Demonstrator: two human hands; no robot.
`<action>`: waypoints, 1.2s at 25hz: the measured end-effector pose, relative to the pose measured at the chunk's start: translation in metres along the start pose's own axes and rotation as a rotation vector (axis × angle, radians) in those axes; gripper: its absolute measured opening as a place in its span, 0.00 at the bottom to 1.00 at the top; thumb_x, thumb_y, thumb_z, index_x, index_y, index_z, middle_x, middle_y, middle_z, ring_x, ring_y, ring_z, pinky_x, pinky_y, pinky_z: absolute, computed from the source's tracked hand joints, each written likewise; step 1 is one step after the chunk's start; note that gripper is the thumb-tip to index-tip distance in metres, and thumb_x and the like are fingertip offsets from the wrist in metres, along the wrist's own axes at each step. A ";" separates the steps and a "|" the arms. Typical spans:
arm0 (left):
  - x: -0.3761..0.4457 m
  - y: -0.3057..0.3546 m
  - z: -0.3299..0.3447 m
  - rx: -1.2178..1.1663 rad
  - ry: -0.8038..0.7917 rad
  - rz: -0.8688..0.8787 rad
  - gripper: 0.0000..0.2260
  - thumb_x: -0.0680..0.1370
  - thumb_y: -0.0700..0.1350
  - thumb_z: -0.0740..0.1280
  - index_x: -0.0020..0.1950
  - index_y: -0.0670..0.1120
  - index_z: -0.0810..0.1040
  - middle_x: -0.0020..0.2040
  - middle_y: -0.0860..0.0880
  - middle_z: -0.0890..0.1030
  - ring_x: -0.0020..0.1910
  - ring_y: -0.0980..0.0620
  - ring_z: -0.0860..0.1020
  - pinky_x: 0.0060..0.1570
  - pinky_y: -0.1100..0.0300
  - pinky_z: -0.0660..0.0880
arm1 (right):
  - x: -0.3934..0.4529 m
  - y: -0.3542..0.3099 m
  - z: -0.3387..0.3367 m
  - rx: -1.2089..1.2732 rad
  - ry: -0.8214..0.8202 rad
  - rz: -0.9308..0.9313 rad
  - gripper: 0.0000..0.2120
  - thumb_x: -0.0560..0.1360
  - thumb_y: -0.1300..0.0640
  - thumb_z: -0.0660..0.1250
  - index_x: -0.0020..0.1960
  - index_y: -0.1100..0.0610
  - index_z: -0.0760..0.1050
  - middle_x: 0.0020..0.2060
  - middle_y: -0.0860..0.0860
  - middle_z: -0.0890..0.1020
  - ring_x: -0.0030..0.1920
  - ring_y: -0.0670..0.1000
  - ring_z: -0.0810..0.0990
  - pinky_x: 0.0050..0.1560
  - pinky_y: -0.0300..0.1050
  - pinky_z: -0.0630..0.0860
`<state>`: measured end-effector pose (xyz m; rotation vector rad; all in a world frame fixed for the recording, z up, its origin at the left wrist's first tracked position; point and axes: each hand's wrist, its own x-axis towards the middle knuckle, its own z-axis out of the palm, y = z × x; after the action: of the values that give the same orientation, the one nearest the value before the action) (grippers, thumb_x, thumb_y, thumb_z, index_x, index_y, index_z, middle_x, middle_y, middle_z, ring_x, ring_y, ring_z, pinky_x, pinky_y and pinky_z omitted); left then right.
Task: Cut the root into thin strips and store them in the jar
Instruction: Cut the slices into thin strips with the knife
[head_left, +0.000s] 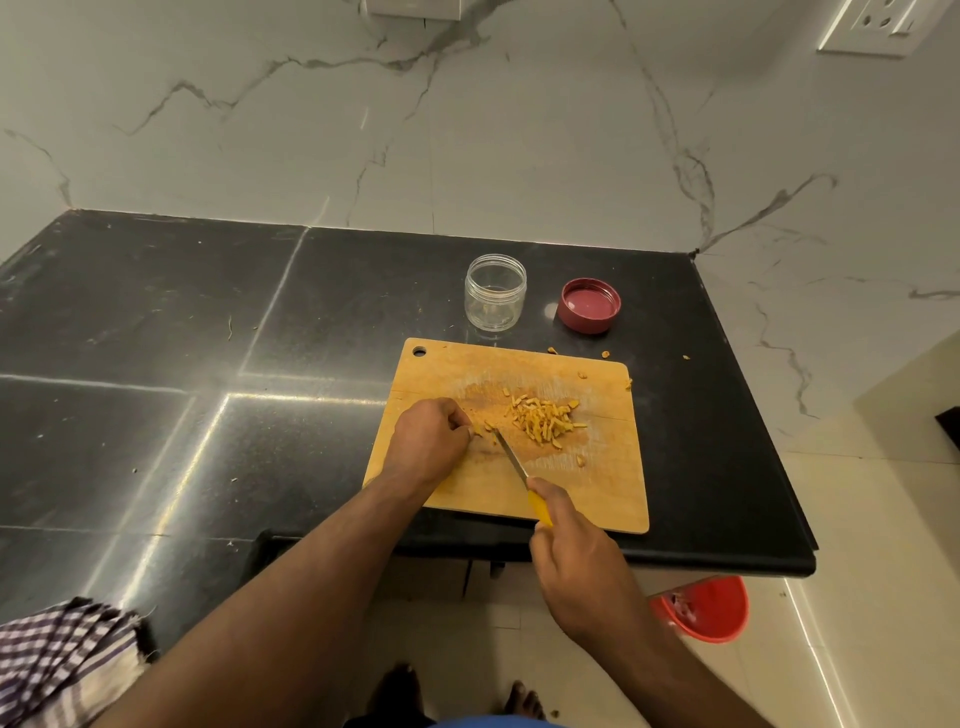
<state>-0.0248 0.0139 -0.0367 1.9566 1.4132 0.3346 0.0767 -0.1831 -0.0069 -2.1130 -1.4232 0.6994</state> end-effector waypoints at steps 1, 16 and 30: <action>-0.001 -0.001 -0.001 0.002 -0.003 0.007 0.05 0.80 0.43 0.68 0.51 0.49 0.83 0.48 0.52 0.83 0.45 0.55 0.78 0.42 0.62 0.73 | 0.000 0.002 -0.001 0.022 0.019 0.014 0.21 0.83 0.53 0.55 0.74 0.42 0.59 0.41 0.43 0.75 0.36 0.44 0.74 0.31 0.37 0.65; -0.014 -0.012 -0.009 -0.057 0.069 0.003 0.11 0.82 0.43 0.63 0.63 0.48 0.80 0.58 0.51 0.81 0.49 0.57 0.75 0.47 0.63 0.72 | 0.015 0.012 0.013 -0.103 0.043 0.037 0.24 0.83 0.55 0.53 0.78 0.47 0.55 0.53 0.49 0.78 0.46 0.49 0.78 0.44 0.43 0.72; -0.014 0.013 0.017 0.063 0.011 0.126 0.13 0.79 0.44 0.65 0.62 0.51 0.81 0.56 0.52 0.82 0.53 0.53 0.79 0.56 0.51 0.78 | 0.013 0.053 -0.032 0.023 0.192 0.130 0.21 0.82 0.56 0.57 0.74 0.46 0.63 0.33 0.44 0.73 0.30 0.44 0.72 0.30 0.36 0.65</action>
<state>-0.0109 -0.0078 -0.0375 2.1037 1.3244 0.3623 0.1378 -0.1921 -0.0194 -2.2046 -1.1795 0.5412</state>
